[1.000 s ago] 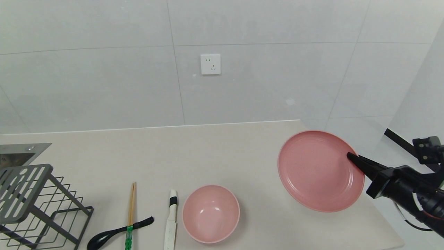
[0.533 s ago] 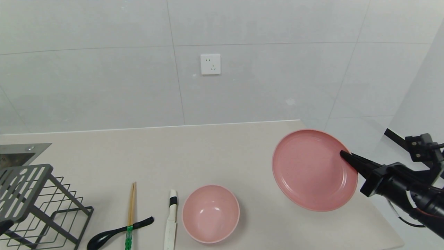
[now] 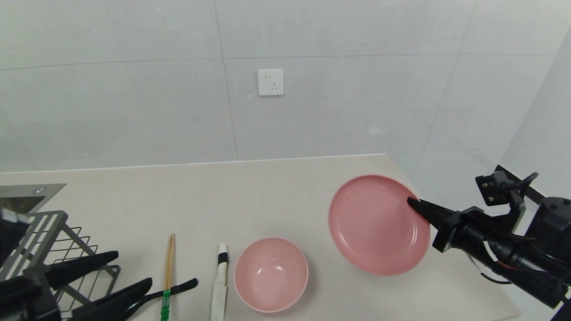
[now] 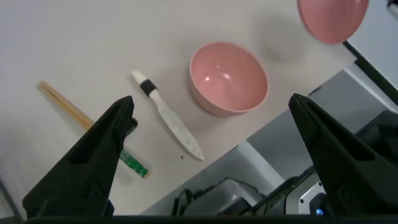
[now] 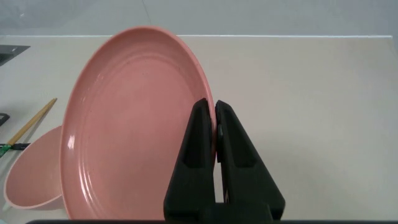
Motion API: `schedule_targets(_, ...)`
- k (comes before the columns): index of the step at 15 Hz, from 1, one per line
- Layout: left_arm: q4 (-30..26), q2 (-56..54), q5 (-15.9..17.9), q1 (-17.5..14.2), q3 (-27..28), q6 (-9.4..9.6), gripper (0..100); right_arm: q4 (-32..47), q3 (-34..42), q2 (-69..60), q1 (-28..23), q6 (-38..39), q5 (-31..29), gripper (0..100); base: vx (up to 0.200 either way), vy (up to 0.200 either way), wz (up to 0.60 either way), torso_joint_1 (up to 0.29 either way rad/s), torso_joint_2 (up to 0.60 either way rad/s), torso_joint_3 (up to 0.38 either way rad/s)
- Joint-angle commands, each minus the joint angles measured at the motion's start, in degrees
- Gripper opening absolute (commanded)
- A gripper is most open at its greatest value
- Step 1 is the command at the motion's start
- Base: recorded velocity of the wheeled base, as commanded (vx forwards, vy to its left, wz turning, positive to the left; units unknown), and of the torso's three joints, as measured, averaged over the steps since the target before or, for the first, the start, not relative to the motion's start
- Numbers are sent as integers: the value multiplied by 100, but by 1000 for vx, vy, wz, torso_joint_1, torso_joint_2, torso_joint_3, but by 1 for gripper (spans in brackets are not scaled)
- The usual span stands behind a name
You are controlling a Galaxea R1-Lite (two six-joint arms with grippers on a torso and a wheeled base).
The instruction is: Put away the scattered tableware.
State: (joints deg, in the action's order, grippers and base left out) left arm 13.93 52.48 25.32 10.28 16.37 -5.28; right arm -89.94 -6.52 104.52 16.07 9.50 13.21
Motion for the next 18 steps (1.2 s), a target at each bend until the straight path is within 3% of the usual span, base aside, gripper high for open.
schedule_targets(1, 303, 1537, -27, 220, 33, -17, 100, -6, -200, 68, -16, -9, 67, 0, 0, 0, 0, 0, 0, 0)
schedule_targets(5, 312, 2539, -45, 291, 147, -105, 100, -6, -165, 60, -16, -9, 76, 0, 0, 0, 0, 0, 0, 0)
schedule_targets(7, 382, 2759, -53, 449, 279, -281, 100, -6, -148, 42, -25, -18, 76, 0, 0, 0, 0, 0, 0, 0)
schedule_targets(9, 487, 3005, -80, 677, 384, -281, 100, -6, -139, 42, -16, -27, 76, 0, 0, 0, 0, 0, 0, 0)
schedule_targets(12, 602, 3690, -431, 1038, 578, -281, 100, -6, -130, 42, -16, -44, 76, 0, 0, 0, 0, 0, 0, 0)
schedule_targets(18, 2210, 4895, -590, 1214, 595, -290, 100, -6, -130, 42, -16, -44, 76, 0, 0, 0, 0, 0, 0, 0)
